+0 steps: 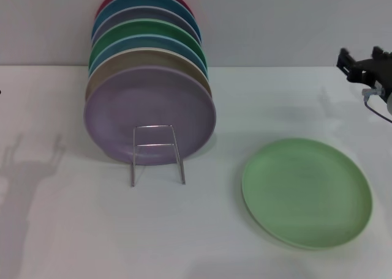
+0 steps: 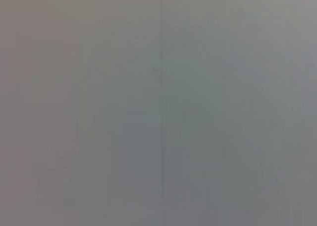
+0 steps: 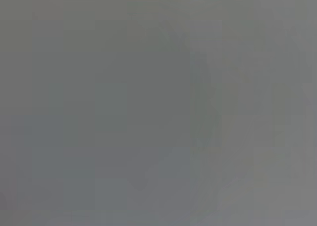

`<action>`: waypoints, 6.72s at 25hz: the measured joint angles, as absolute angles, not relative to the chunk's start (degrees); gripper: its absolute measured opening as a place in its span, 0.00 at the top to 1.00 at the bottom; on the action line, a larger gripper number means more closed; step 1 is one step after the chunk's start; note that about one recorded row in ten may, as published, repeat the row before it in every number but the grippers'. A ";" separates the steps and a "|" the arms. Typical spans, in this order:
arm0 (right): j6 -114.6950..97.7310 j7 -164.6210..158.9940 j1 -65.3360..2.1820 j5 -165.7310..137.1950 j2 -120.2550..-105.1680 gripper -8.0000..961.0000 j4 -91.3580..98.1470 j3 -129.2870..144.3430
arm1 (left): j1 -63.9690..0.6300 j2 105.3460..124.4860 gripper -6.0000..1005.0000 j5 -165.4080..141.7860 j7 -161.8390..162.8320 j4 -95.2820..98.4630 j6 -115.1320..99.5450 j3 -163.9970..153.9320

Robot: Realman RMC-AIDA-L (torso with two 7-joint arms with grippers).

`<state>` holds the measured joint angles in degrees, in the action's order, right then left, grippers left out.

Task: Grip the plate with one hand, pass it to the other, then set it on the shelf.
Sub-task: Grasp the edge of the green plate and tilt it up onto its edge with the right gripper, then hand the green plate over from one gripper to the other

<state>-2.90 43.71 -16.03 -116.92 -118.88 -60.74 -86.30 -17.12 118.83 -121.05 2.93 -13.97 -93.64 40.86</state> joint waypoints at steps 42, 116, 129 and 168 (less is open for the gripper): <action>82.07 26.55 -29.85 -152.79 -117.67 0.30 -70.23 -119.49 | -16.99 118.91 0.22 -121.02 2.93 -14.38 -93.42 41.07; 71.97 33.41 -20.97 -149.81 -119.21 0.96 -84.77 -114.14 | -16.14 118.83 0.23 -120.94 3.39 -14.50 -95.50 41.13; 52.24 38.46 -13.42 -150.68 -119.24 0.97 -91.40 -103.68 | -15.97 118.83 0.23 -120.94 3.43 -14.60 -95.92 41.06; -41.02 28.06 -8.84 -150.77 -118.88 0.97 -52.91 -72.23 | -16.37 118.82 0.23 -120.94 3.52 -14.75 -95.41 40.95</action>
<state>-41.02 28.06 -8.84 -150.77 -118.88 -52.91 -72.23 -16.37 118.82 -120.94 3.52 -14.75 -95.41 40.95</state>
